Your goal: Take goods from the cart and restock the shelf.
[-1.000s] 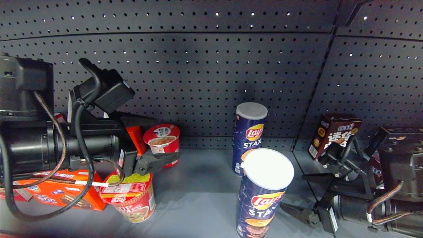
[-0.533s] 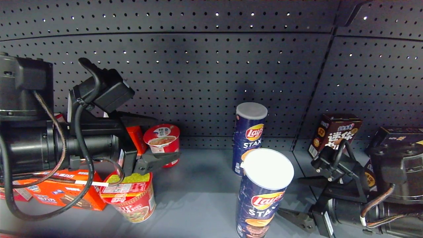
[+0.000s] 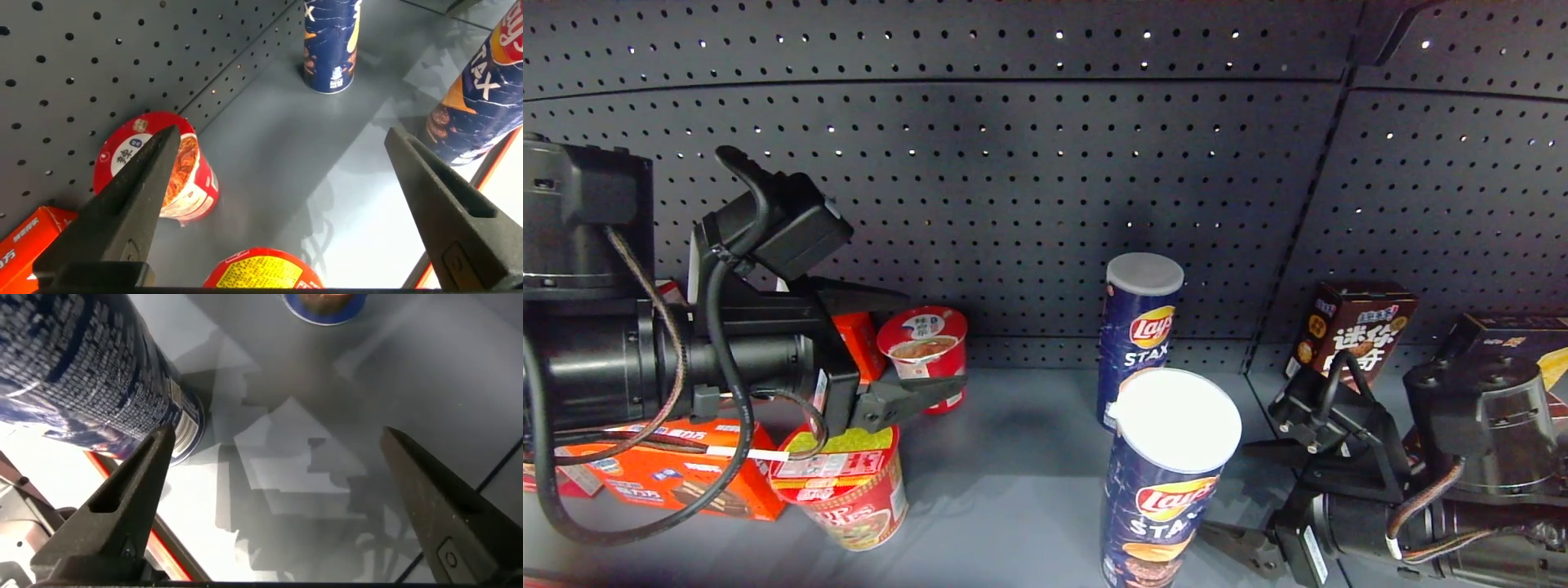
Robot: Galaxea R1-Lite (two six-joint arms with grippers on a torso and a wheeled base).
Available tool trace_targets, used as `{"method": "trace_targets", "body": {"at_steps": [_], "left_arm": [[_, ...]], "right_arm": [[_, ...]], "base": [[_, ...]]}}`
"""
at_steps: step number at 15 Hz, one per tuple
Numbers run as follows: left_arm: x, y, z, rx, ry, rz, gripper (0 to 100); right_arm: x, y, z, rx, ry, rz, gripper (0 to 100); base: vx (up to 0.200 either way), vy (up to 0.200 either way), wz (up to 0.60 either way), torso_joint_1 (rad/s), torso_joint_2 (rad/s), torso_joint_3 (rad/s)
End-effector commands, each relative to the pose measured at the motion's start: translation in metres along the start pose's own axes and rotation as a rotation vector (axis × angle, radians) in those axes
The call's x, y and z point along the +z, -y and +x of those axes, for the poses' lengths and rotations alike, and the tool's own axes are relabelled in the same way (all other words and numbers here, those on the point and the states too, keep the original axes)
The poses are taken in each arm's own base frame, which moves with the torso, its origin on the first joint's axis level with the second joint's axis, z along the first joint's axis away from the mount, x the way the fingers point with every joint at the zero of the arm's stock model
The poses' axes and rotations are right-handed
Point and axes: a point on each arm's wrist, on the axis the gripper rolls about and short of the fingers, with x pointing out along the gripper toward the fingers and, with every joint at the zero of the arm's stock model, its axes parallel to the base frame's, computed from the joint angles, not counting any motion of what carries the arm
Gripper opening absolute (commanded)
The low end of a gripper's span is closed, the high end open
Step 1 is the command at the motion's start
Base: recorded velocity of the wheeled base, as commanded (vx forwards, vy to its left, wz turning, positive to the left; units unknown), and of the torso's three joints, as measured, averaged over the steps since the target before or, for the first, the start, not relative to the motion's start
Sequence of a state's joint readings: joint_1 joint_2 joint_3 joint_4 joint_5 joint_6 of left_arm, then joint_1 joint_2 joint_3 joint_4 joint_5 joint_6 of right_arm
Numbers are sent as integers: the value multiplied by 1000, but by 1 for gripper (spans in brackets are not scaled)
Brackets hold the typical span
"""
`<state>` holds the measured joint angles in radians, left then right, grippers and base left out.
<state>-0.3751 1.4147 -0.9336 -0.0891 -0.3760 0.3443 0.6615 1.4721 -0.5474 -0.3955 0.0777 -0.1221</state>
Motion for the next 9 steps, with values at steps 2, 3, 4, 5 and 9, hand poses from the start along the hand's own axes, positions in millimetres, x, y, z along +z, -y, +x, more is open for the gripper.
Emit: {"method": "trace_targets", "body": {"at_steps": [2,3,4,5,9], "left_arm": [[0,0,0,1,-1,0,100],[0,0,0,1,-1,-1,100],[0,0,0,1,-1,-1,100],[0,0,0,1,-1,0,100],[-1,0,0,0,-2,-2,100]], "right_arm": [[0,-3,1,13,-4,-7,100],[0,-3,2,13,-5,-7,100],[0,-3,2,13,-5,-7,100],[0,-3,2,13,-4,-7,100],[1,-3,5,13,-2,-7,100]], "base": [[0,0,0,0,0,0],[0,0,0,0,0,0],[0,0,0,0,0,0],[0,0,0,0,0,0],[0,0,0,0,0,0]]}}
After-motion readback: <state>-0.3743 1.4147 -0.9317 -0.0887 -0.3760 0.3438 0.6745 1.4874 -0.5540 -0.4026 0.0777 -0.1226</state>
